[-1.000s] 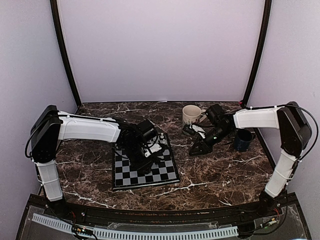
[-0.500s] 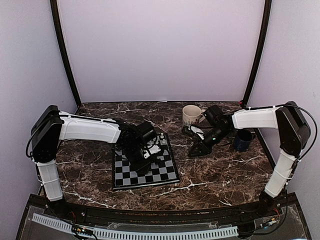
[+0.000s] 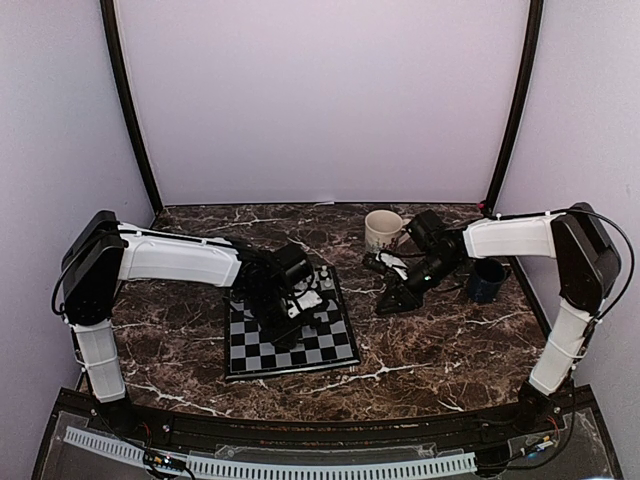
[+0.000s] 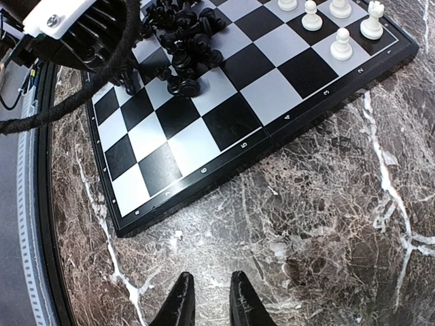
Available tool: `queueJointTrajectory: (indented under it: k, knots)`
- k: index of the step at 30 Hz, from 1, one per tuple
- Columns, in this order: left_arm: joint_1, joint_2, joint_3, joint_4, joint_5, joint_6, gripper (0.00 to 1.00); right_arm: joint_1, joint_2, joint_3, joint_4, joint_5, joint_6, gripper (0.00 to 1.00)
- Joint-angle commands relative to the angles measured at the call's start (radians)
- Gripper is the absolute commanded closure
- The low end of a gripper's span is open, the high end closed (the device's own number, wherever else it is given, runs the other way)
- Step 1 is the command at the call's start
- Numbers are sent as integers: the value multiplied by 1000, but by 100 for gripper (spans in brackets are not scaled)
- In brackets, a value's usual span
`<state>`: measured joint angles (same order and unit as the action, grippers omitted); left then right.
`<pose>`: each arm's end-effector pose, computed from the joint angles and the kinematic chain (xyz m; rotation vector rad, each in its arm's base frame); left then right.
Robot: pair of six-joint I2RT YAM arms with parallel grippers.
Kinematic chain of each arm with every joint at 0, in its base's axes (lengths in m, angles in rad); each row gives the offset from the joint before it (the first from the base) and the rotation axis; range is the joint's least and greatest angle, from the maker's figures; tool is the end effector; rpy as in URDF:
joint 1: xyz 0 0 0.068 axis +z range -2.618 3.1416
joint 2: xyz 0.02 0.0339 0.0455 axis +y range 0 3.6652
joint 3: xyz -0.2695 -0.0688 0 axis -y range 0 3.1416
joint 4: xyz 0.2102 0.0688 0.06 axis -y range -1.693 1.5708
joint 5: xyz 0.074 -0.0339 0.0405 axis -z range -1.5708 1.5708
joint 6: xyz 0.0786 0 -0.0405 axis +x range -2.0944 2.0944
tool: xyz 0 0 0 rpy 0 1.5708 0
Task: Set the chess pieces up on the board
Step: Pass from the left arm to the right
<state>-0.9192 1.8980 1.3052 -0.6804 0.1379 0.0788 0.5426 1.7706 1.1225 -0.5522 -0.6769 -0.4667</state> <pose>0.2091 -0.2920 0.1558 1.4162 2.5357 -0.3607 0.2540 0.2106 0.1725 -1.4327 2.2326 0.9499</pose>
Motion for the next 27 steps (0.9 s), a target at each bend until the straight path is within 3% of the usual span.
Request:
queueJointTrajectory:
  k: [1, 7, 16, 20, 27]
  knots:
    - [-4, -42, -40, -1, 8, 4, 84, 7, 13, 23, -6, -5, -1, 80]
    - [-1, -149, -95, 101, 21, -71, 84, -2, -29, 125, -2, -59, 140, 80]
    - [-1, -301, -327, 576, 103, -328, 84, 5, 68, 287, -4, -219, 451, 74]
    - [-1, -356, -440, 775, 84, -424, 83, 52, 162, 363, -58, -232, 466, 68]
    - [-1, -400, -507, 904, 34, -531, 83, 133, 216, 396, -33, -265, 527, 65]
